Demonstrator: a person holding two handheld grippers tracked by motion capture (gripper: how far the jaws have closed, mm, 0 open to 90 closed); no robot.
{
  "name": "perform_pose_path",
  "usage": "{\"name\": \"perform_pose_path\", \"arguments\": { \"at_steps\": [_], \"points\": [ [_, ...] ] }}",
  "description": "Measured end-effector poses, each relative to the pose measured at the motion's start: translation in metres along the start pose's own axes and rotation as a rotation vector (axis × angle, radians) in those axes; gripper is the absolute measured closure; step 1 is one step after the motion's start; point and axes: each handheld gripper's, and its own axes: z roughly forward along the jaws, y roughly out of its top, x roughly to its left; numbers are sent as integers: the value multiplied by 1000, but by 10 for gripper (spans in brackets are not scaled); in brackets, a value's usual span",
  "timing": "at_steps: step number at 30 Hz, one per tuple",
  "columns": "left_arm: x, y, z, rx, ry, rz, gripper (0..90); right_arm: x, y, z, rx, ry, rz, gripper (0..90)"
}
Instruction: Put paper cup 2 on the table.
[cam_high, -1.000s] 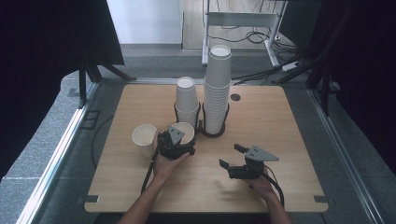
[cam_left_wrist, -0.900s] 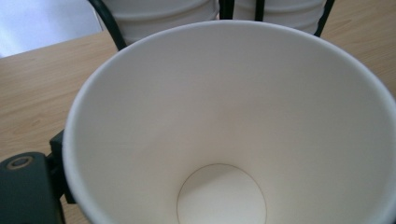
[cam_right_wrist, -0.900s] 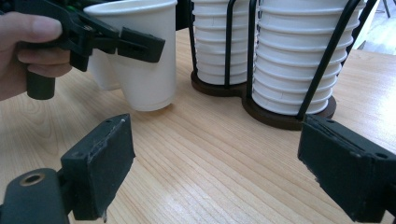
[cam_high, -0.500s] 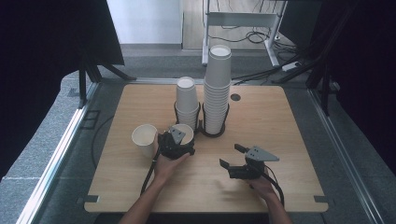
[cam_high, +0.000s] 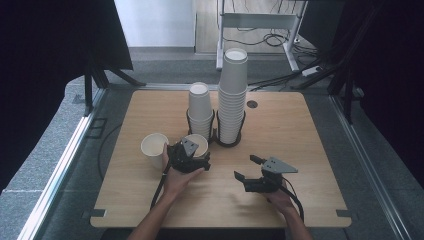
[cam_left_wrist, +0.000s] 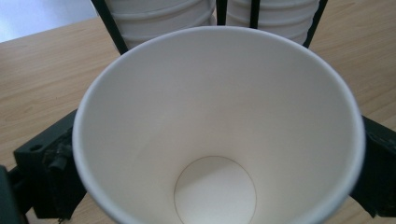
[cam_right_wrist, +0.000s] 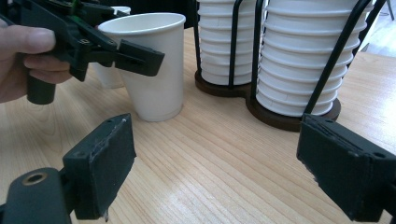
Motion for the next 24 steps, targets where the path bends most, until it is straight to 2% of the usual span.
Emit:
{"name": "perform_pose_path", "arguments": {
  "at_steps": [8, 16, 24],
  "points": [
    [-3, -6, -10, 32, 29, 5, 0, 0, 0, -1, -3, -3, -3, 114],
    [0, -14, -18, 36, 8, -6, 0, 0, 0, -1, -2, -4, -3, 114],
    [0, -37, -28, 60, -25, -16, 2, 1, -1, 0, 7, -8, -1, 116]
  ]
}}
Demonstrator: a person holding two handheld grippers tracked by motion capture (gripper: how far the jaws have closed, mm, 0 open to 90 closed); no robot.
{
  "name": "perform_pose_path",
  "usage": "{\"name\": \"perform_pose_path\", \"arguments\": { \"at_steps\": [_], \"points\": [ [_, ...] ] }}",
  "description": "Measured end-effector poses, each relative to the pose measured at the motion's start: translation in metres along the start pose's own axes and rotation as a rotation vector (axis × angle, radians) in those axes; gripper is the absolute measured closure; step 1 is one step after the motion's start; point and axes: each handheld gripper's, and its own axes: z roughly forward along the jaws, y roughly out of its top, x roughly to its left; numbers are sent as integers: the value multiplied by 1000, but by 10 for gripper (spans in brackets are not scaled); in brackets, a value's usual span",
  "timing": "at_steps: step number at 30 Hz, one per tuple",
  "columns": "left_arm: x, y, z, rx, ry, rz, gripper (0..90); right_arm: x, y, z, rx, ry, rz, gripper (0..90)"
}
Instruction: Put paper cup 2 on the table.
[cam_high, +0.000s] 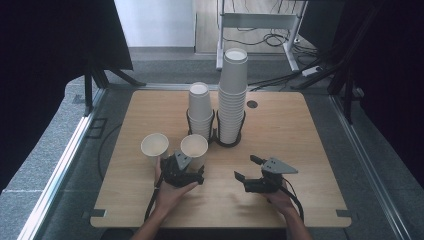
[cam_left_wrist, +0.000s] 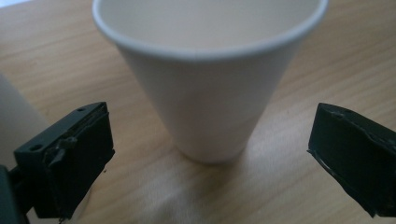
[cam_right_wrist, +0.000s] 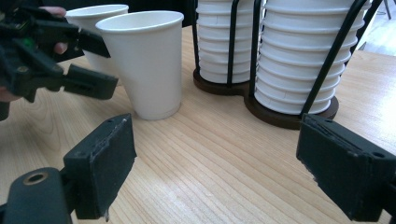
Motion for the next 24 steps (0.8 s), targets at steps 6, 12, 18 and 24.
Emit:
{"name": "perform_pose_path", "arguments": {
  "at_steps": [6, 12, 18, 24],
  "points": [
    [2, -8, -8, -19, -59, -4, 31, -1, -1, -2, 5, -8, -10, 122],
    [1, -16, -15, -22, -147, 39, 60, -3, -1, -4, 6, -17, -11, 129],
    [4, -19, -14, -14, -190, 58, 89, -8, -2, -8, 30, -43, -49, 133],
    [14, -20, -15, -23, -209, 27, 109, -17, -5, -12, 37, -63, -35, 134]
  ]
}}
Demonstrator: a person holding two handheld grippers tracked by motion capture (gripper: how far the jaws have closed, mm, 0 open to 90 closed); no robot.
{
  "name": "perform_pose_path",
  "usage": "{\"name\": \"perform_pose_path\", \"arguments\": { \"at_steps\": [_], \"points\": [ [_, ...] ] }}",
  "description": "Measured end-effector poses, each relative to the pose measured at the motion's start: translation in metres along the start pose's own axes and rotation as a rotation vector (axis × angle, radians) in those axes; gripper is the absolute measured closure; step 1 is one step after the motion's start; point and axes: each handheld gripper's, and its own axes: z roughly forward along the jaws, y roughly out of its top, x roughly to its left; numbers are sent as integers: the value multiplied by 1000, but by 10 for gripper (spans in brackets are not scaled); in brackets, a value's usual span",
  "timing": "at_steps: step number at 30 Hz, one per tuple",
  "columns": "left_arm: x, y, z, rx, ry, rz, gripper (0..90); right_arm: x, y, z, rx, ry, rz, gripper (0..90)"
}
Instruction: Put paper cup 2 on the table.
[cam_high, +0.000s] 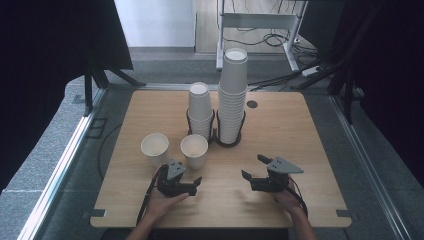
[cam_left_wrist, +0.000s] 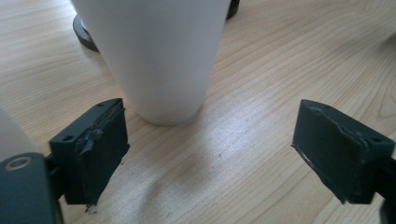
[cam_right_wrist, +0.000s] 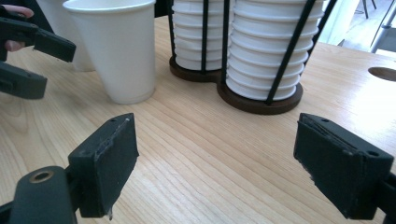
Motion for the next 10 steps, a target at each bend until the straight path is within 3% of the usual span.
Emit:
{"name": "perform_pose_path", "arguments": {
  "at_steps": [10],
  "points": [
    [2, 1, 0, -11, -7, -1, 111, -3, 1, -3, -16, -6, 9, 134]
  ]
}}
